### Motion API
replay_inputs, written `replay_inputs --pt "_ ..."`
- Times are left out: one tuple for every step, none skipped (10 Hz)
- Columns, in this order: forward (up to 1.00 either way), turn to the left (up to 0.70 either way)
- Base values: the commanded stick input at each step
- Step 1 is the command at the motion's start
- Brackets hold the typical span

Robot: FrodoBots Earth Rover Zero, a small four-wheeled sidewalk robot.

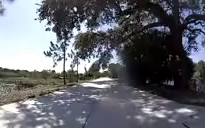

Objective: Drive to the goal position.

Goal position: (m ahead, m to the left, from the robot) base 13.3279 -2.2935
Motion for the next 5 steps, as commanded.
replay_inputs --pt "0.70 0.00" --pt "0.70 0.00" --pt "0.70 0.00" --pt "0.70 0.00" --pt "0.70 0.00"
